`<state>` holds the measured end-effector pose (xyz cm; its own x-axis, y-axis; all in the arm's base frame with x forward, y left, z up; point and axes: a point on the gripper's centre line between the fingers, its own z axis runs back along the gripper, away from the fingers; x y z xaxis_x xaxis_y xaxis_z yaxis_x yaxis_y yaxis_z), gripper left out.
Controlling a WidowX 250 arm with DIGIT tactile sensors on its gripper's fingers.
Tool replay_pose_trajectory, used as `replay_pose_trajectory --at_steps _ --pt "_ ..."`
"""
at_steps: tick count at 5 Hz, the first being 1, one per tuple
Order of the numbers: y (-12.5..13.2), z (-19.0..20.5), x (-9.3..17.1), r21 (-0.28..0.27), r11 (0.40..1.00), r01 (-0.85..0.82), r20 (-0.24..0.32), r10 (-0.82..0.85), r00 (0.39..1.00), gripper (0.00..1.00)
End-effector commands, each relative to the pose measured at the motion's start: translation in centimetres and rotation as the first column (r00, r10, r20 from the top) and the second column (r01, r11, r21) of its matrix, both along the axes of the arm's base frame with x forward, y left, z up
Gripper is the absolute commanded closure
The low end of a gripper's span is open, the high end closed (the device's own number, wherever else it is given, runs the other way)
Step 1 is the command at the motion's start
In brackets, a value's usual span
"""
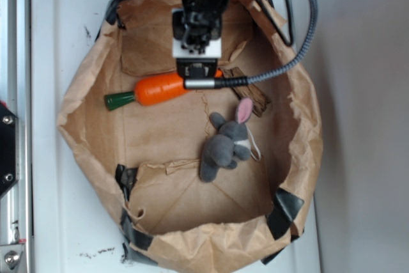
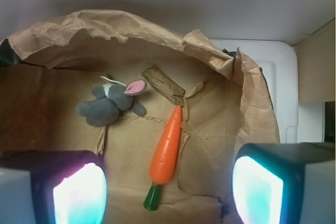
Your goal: Grab the carrot.
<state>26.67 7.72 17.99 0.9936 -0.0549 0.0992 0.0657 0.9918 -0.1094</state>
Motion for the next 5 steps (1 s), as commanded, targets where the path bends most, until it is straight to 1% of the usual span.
replay_pose_trajectory --at_steps 1,2,3,4,5 --pt "-3.6 -8.7 -1.3 0.254 0.965 0.072 0.02 -0.079 0.997 0.0" --pt "-3.0 -13.0 -1.5 0.275 0.955 0.107 -0.01 -0.108 0.994 0.0" --pt "-1.0 -14.1 -1.6 0.255 0.963 0.086 -0.054 -0.075 0.996 0.0" --pt "1.4 -13.4 -1.5 0.21 0.977 0.033 -0.053 -0.023 0.998 0.0" --pt "2.7 -12.8 -1.3 0.171 0.985 0.009 -0.032 -0.004 0.999 0.0"
